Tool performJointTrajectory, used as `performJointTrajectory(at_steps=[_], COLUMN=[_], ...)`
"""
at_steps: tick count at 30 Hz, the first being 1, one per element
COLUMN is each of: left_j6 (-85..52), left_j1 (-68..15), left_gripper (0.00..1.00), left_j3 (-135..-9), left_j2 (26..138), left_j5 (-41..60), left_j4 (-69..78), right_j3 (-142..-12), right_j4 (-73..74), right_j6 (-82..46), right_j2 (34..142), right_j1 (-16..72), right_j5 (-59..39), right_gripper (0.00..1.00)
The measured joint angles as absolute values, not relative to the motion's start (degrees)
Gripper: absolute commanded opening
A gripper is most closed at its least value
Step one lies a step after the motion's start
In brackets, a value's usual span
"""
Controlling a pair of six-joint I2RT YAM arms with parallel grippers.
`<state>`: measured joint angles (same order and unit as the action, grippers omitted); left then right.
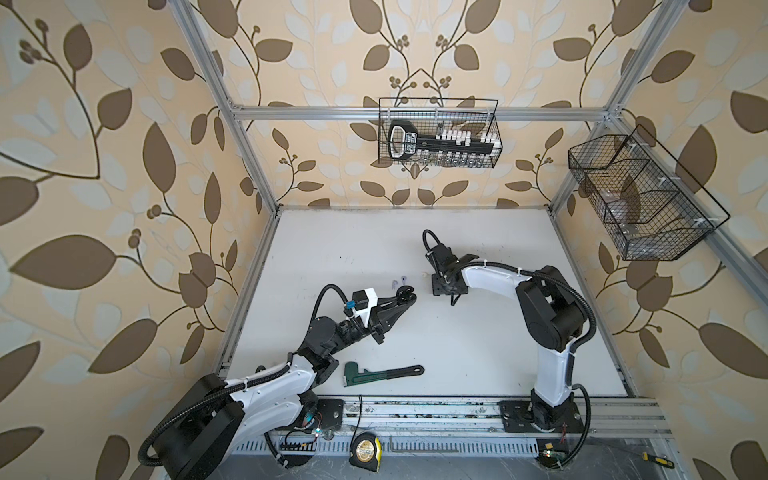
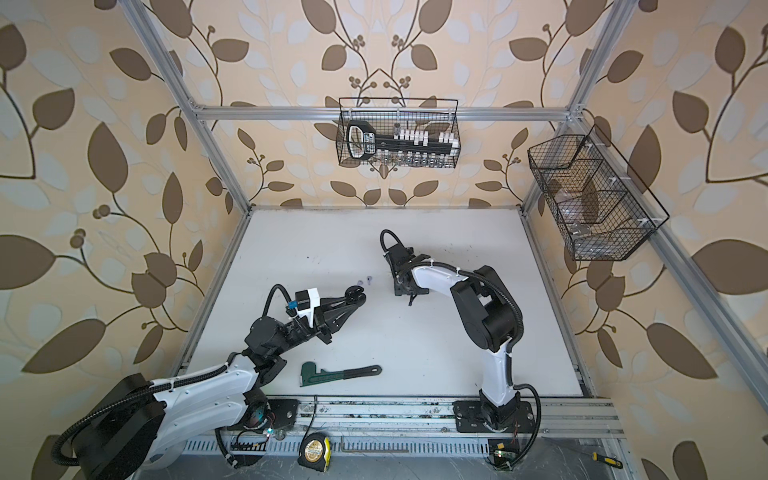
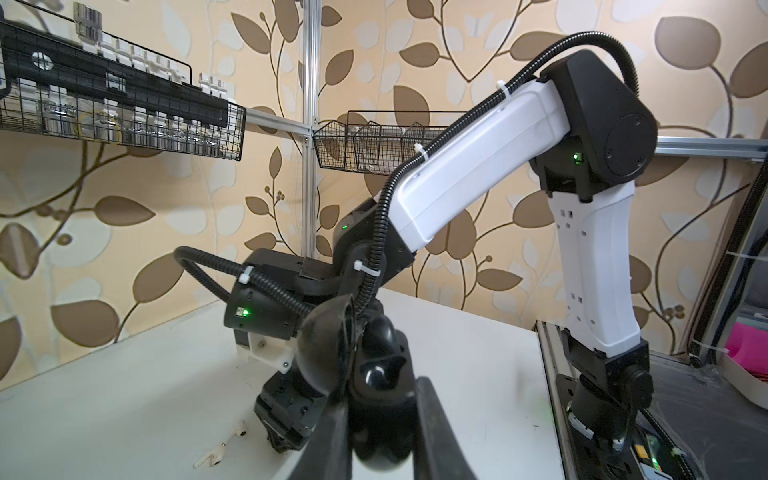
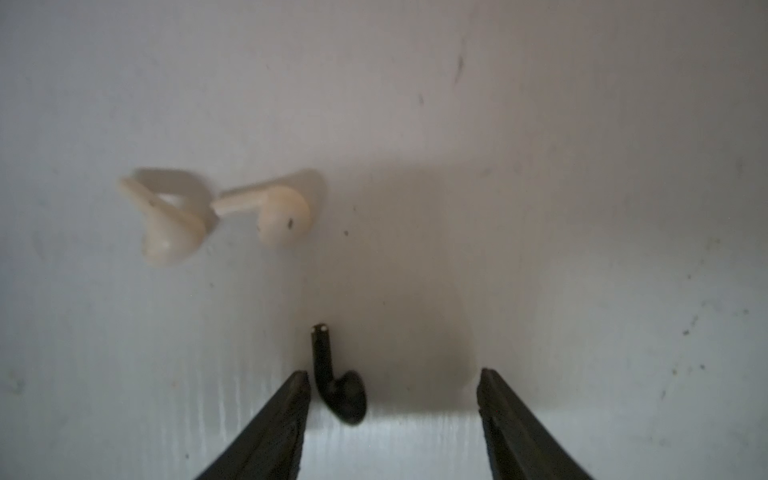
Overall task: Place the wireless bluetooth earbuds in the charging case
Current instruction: 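Move the right gripper back over the remaining black earbud, then lower the open right gripper around the black earbud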
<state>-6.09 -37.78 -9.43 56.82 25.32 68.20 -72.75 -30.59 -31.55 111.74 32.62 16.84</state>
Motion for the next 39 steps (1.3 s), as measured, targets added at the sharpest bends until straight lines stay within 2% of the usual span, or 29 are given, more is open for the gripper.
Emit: performJointTrajectory(at_steps=[8, 15, 39], left_j6=[-5.87, -5.87, -4.99], left_j1=[-37.78, -37.78, -37.78], left_gripper=[0.00, 0.00, 0.00], left_j3=[-9.43, -9.43, -9.43], left_j2=[56.12, 56.12, 55.11], left_j5=[25.32, 25.32, 25.30], left_j4=[67.20, 67.20, 67.07], right_j3=[-69.95, -69.95, -66.98], right_j4=[-29.39, -29.36, -29.39], right_j6=[-32.38, -33.04, -34.52], right_j2=[109.78, 109.78, 106.61], right_j1=[32.67, 32.01, 29.21], right_j5=[16.05, 16.12, 19.44], right_gripper=[0.59, 0.47, 0.45])
